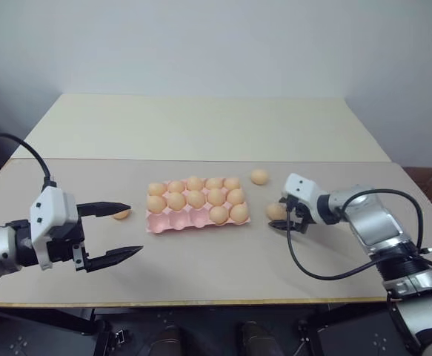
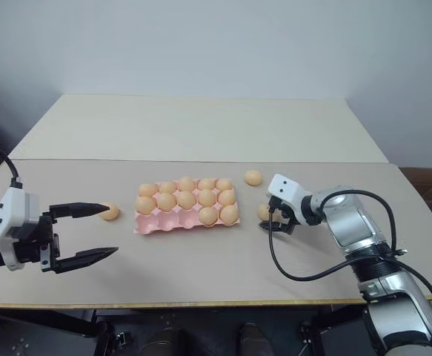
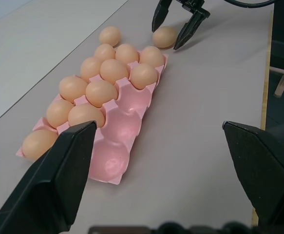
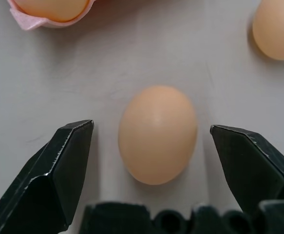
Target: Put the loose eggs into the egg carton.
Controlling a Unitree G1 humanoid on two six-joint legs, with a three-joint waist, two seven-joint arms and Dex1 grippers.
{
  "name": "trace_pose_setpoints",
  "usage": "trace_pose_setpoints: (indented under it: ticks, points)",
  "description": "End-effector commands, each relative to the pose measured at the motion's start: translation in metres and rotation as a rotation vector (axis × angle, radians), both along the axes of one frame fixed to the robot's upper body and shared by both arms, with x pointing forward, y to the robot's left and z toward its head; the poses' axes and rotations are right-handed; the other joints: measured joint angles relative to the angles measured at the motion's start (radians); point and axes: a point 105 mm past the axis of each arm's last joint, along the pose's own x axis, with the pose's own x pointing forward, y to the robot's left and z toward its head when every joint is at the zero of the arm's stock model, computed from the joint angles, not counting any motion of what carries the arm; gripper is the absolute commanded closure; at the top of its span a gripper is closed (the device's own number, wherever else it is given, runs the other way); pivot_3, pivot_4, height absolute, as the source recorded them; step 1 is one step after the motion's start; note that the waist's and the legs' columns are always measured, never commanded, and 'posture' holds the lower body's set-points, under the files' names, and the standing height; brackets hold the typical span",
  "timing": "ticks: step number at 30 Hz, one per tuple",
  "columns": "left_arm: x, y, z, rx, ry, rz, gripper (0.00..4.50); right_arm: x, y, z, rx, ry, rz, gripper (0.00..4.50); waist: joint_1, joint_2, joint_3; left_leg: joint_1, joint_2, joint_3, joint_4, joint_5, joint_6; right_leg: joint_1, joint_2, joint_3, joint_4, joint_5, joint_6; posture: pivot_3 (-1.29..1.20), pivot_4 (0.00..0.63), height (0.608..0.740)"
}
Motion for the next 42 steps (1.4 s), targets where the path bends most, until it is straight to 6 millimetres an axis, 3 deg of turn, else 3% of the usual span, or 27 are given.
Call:
trace_pose_setpoints:
  ticks: [1,4,6,11,15,23,28,35,36,42]
  points:
    - [-0.001,0.0,0.008,0.034,-0.049,0.003,0.0,0.007,0.003,0.015,0.003,-0.067,0.004,1.31,-0.001,0.0,0.0,0.0,0.0,0.0,0.0,0.0,0.0,0.0,0.0,0.0,0.0,0.0,0.0,0.0,0.15,0.74]
    - [0.0,0.001,0.009,0.038,-0.053,0.009,0.0,0.007,0.004,0.016,0.01,-0.077,0.004,2.33,0.0,0.0,0.0,0.0,0.0,0.0,0.0,0.0,0.0,0.0,0.0,0.0,0.0,0.0,0.0,0.0,0.15,0.74]
    - [0.0,0.002,0.008,0.041,-0.053,0.013,0.0,0.006,0.004,0.018,0.003,-0.094,0.006,2.69,0.0,0.0,0.0,0.0,0.0,0.0,0.0,0.0,0.0,0.0,0.0,0.0,0.0,0.0,0.0,0.0,0.15,0.74]
    - [0.001,0.005,0.006,0.048,-0.051,0.034,0.0,0.004,0.008,0.029,-0.004,-0.144,0.022,2.69,-0.001,0.0,0.0,0.0,0.0,0.0,0.0,0.0,0.0,0.0,0.0,0.0,0.0,0.0,0.0,0.0,0.15,0.74]
    - [0.001,0.014,0.002,0.078,-0.038,0.085,0.0,0.0,0.027,0.054,0.037,-0.22,0.076,2.69,-0.003,0.0,0.0,0.0,0.0,0.0,0.0,0.0,0.0,0.0,0.0,0.0,0.0,0.0,0.0,0.0,0.15,0.74]
    - [-0.002,0.027,-0.004,0.106,-0.023,0.162,0.0,-0.024,0.109,0.083,0.157,-0.276,0.307,2.69,-0.003,0.0,0.0,0.0,0.001,0.0,0.0,0.0,0.0,-0.001,0.0,-0.001,0.001,0.0,-0.001,0.0,0.15,0.74]
    - [-0.002,0.027,-0.005,0.103,-0.024,0.169,0.0,-0.035,0.149,0.081,0.194,-0.277,0.424,2.69,0.0,0.0,0.0,-0.001,0.001,0.0,0.0,0.0,0.0,-0.001,0.0,-0.002,0.0,0.003,-0.005,0.0,0.15,0.74]
    - [-0.008,0.029,-0.006,0.103,-0.024,0.182,0.0,-0.038,0.167,0.063,0.159,-0.262,0.489,2.69,-0.001,0.0,0.0,-0.001,0.001,0.0,0.0,0.0,0.0,-0.001,-0.001,-0.002,0.0,0.003,-0.005,0.0,0.15,0.74]
    - [-0.008,0.029,-0.006,0.103,-0.023,0.184,0.0,-0.038,0.169,0.061,0.151,-0.268,0.502,2.07,-0.002,0.0,0.0,-0.001,0.001,0.0,0.0,0.0,0.0,-0.001,0.0,-0.002,0.0,0.003,-0.005,0.0,0.15,0.74]
    - [-0.007,0.029,-0.005,0.1,-0.027,0.188,0.0,-0.033,0.175,0.058,0.157,-0.29,0.475,0.12,-0.002,0.0,0.0,-0.001,0.002,0.0,0.0,0.0,0.0,-0.001,0.0,-0.003,0.001,0.003,-0.005,0.0,0.15,0.74]
